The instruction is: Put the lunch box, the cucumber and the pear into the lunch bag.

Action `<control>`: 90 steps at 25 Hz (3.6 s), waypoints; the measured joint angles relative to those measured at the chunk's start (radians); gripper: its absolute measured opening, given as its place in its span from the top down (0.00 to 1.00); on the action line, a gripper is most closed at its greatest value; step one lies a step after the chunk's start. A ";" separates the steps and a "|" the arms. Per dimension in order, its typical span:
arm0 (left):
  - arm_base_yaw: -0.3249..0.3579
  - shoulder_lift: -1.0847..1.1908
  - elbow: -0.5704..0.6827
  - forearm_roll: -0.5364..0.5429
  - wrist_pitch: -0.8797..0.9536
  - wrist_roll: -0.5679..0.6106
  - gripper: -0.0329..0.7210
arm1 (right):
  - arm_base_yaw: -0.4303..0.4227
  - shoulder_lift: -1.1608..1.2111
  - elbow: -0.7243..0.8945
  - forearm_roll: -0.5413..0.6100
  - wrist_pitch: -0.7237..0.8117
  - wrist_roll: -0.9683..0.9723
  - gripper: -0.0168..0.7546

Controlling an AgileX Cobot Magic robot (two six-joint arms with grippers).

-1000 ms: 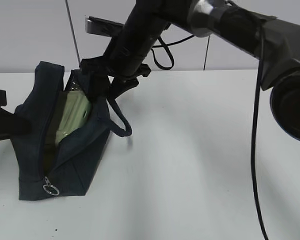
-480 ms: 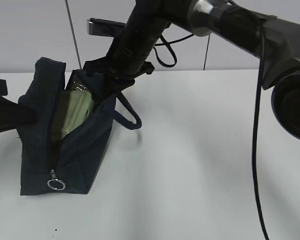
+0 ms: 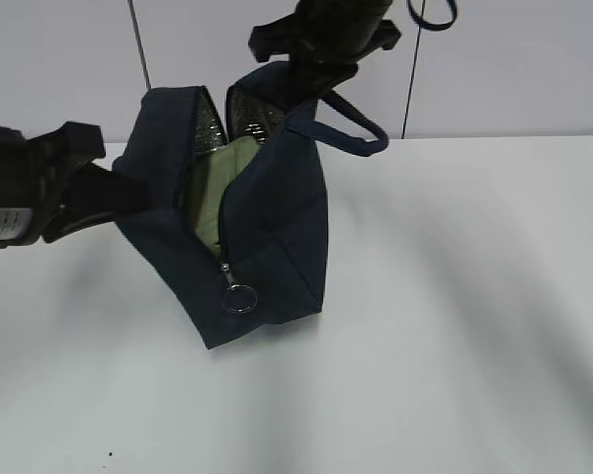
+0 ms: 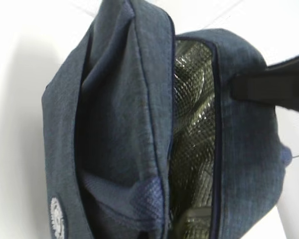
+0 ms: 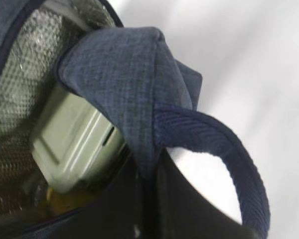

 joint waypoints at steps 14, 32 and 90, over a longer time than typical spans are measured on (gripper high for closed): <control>-0.150 0.258 -0.142 -0.063 0.024 0.003 0.98 | -0.045 -0.103 0.266 -0.067 -0.013 -0.098 0.97; -0.150 0.262 -0.143 -0.098 0.026 0.004 0.98 | -0.045 -0.173 0.266 -0.004 -0.024 -0.170 0.29; -0.150 0.267 -0.143 -0.109 0.007 0.004 0.98 | -0.188 -0.709 1.575 1.032 -0.312 -0.995 0.69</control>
